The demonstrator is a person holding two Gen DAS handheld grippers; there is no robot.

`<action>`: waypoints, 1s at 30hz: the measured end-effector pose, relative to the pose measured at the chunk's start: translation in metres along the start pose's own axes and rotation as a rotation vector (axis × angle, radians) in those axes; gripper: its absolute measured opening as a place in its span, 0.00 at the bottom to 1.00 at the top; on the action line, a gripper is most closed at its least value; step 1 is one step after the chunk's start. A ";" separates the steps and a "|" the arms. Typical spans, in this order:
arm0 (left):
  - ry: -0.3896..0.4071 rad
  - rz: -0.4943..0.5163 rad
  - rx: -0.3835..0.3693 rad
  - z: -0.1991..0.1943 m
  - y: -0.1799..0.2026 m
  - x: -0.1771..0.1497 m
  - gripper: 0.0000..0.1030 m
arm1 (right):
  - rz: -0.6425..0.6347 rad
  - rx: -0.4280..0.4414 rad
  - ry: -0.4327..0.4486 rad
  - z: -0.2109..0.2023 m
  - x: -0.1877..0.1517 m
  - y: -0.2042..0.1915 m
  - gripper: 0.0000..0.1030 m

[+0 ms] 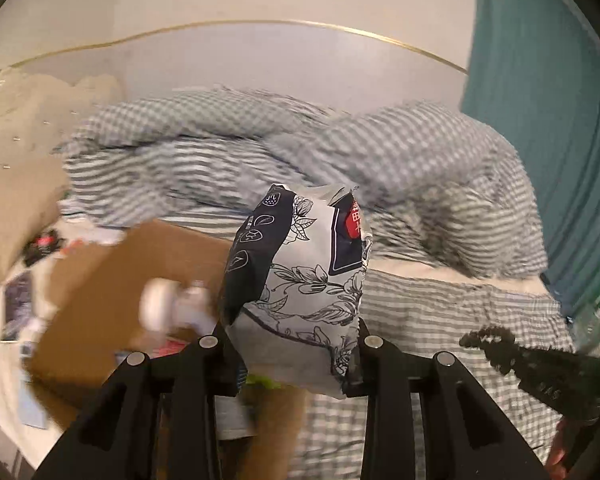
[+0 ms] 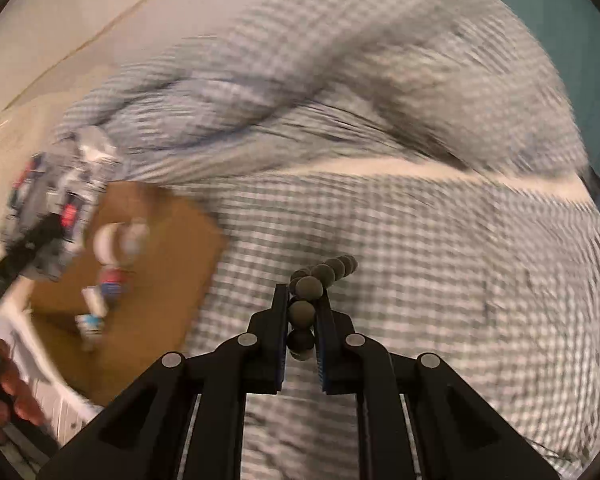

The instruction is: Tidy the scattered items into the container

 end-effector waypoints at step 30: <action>-0.044 0.019 0.157 -0.036 -0.016 -0.051 1.00 | -0.043 -0.090 0.222 -0.066 -0.002 -0.079 1.00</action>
Point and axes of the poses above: each gripper's, at about its wrist camera, not at the fingertips, and z roughly the way its jaws point, y to its right, x to its top, the point moved 1 cm from there along z, roughly the way its jaws point, and after that the axes turned 5 degrees about y, right-handed, at the moved point
